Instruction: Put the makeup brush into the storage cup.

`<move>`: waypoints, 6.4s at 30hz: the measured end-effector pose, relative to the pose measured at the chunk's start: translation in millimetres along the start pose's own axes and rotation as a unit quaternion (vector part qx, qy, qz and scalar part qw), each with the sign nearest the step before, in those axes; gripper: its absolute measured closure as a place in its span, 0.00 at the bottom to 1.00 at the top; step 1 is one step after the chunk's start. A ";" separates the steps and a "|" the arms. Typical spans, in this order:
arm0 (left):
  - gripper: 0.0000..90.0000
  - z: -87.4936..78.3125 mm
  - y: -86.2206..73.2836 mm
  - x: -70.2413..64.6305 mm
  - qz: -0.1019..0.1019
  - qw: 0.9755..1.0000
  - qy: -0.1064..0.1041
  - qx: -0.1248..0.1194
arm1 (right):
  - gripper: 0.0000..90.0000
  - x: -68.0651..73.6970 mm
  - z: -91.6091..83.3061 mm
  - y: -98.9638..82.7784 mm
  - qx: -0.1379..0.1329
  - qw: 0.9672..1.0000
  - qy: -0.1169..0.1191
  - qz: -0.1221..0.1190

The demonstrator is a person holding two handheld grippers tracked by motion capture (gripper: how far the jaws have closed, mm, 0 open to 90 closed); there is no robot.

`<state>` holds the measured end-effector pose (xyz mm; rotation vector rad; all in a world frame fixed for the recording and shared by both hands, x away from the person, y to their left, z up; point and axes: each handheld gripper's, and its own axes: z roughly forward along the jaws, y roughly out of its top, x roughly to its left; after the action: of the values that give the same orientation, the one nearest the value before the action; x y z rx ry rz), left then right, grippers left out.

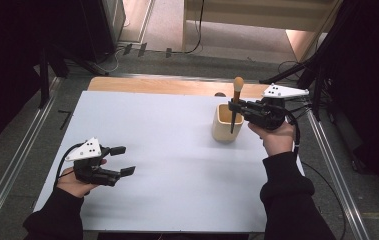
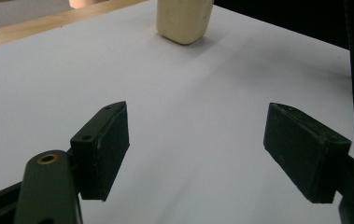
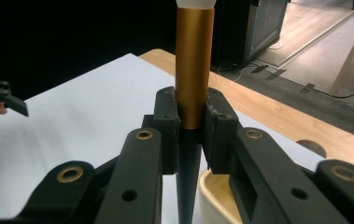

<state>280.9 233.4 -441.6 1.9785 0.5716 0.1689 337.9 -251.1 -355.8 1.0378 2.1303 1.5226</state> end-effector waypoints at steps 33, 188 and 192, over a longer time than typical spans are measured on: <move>0.17 1.8 -2.3 8.1 -0.026 1.000 -0.014 0.003 | 0.88 -33.6 31.0 40.1 0.003 0.998 -0.063 0.007; 0.18 -4.0 -5.0 12.6 -0.017 1.000 0.007 0.005 | 0.17 48.1 -1.3 -129.3 0.003 0.999 0.051 -0.015; 0.18 -3.6 -5.3 13.1 -0.019 1.000 0.007 0.006 | 0.17 48.1 0.1 -129.2 0.001 0.999 0.051 -0.019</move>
<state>289.5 244.3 -446.2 1.9773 0.6194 0.1558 257.3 -238.2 -466.9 0.9337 2.2072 1.5860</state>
